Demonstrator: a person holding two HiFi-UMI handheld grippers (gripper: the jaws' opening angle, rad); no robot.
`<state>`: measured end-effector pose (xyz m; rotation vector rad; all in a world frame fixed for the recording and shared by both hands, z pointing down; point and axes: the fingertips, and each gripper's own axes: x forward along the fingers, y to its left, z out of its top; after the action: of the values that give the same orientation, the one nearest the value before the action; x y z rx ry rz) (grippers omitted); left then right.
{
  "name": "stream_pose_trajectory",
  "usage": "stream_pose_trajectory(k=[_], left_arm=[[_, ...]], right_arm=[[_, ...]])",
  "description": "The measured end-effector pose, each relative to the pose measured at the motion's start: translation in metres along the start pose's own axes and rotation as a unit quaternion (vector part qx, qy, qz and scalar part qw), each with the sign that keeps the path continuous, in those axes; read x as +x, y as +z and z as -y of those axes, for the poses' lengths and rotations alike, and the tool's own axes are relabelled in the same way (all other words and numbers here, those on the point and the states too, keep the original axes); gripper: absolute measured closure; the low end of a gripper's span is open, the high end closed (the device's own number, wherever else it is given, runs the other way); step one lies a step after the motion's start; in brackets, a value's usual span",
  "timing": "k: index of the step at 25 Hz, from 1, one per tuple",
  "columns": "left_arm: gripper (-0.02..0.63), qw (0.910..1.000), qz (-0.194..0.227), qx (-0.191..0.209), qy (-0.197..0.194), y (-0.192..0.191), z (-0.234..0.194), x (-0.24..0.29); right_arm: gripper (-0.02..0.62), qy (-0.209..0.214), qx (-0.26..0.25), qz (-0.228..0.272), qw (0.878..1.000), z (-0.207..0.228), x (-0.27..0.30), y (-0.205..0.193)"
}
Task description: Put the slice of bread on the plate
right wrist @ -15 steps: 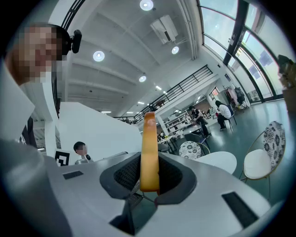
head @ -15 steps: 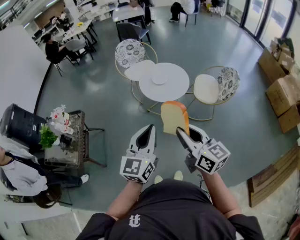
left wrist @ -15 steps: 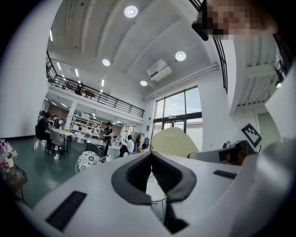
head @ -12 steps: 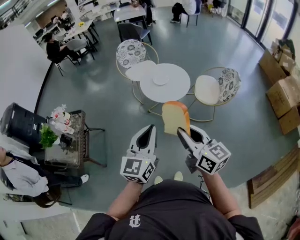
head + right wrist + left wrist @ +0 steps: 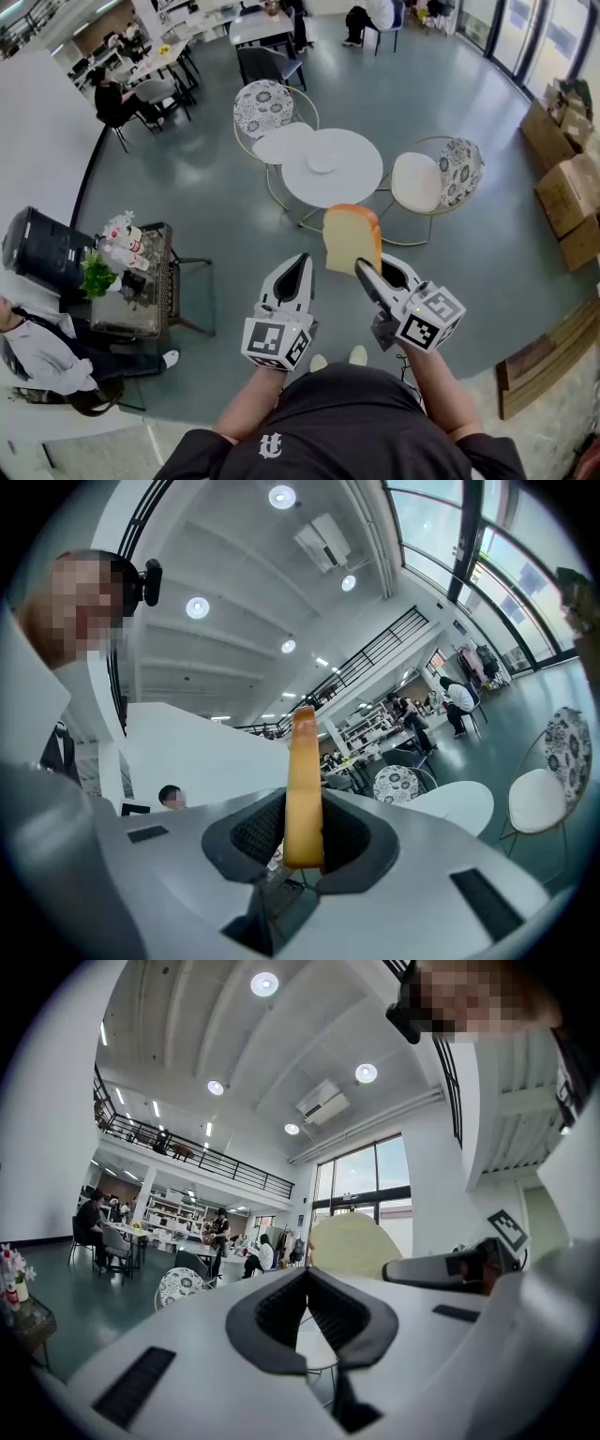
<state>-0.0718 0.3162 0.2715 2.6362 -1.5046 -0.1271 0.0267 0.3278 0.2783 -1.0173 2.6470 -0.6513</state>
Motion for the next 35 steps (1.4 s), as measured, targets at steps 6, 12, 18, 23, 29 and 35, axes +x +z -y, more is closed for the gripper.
stream_pose_trajectory(k=[6,12,18,23,29,35], left_arm=[[0.6,1.0,-0.001,0.003,0.004,-0.005,0.003,0.004],[0.6,1.0,-0.003,0.001,0.009,-0.009,0.015,0.02],[0.6,0.9997,-0.006,0.005,0.024,-0.011,0.025,0.036],[0.6,0.9995,-0.003,0.009,0.03,-0.011,0.021,0.053],[0.6,0.9997,0.011,0.012,0.021,-0.005,0.001,0.084],[0.6,0.9999,0.011,0.012,0.0,-0.005,-0.045,0.131]], right_arm=[[0.508,-0.013,0.024,0.006,1.0,0.019,-0.008,0.0],[0.508,-0.007,0.04,0.001,0.999,0.039,-0.013,0.004],[0.508,0.002,0.05,-0.005,0.999,0.062,-0.015,0.012],[0.508,0.01,0.051,-0.008,0.999,0.074,-0.002,0.016],[0.508,0.005,0.046,-0.006,0.999,0.095,0.025,0.024],[0.508,-0.013,0.047,-0.006,0.999,0.126,0.076,0.028]])
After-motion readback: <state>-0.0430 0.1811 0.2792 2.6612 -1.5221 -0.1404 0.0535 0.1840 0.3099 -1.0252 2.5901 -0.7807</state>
